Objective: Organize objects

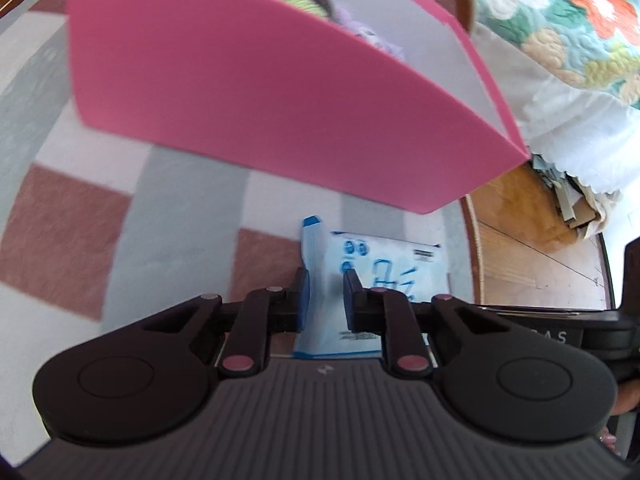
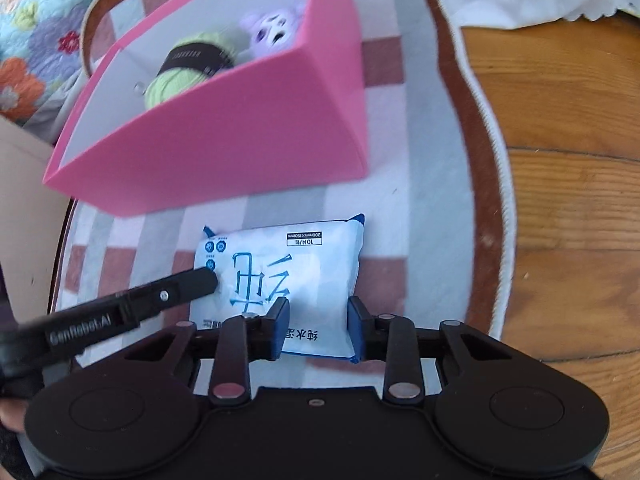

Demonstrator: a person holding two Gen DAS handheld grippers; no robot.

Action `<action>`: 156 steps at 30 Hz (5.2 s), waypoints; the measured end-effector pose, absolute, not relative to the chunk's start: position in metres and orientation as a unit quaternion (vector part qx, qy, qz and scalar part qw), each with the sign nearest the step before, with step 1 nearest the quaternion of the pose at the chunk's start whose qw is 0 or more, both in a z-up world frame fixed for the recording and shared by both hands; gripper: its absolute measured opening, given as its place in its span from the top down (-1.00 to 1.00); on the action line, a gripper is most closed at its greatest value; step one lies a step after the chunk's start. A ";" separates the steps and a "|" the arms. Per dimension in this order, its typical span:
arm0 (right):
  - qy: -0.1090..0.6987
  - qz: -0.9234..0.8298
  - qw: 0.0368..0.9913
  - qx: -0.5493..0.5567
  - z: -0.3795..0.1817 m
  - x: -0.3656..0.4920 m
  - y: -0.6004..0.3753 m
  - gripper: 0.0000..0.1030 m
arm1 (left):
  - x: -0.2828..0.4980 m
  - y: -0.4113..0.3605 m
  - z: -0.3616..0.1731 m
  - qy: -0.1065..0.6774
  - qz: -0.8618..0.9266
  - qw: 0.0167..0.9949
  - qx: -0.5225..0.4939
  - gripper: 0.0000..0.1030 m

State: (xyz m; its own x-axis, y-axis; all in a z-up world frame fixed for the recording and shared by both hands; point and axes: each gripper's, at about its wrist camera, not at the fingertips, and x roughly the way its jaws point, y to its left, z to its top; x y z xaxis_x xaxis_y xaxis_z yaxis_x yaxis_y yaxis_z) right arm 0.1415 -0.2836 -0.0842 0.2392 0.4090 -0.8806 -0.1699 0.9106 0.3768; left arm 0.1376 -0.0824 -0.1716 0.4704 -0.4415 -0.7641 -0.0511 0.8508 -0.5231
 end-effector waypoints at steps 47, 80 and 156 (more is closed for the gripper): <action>0.422 0.289 0.849 0.133 0.092 0.147 -0.215 -0.08 | 0.170 -0.017 0.027 0.399 -0.137 0.897 -0.131 0.40; 0.471 0.216 0.852 0.074 -0.024 0.225 -0.210 -0.09 | 0.244 -0.052 -0.093 0.471 -0.083 0.876 -0.067 -0.09; 0.487 0.109 0.867 -0.017 0.091 0.057 -0.232 -1.00 | 0.066 -0.029 0.033 0.503 0.017 0.863 -0.032 -0.97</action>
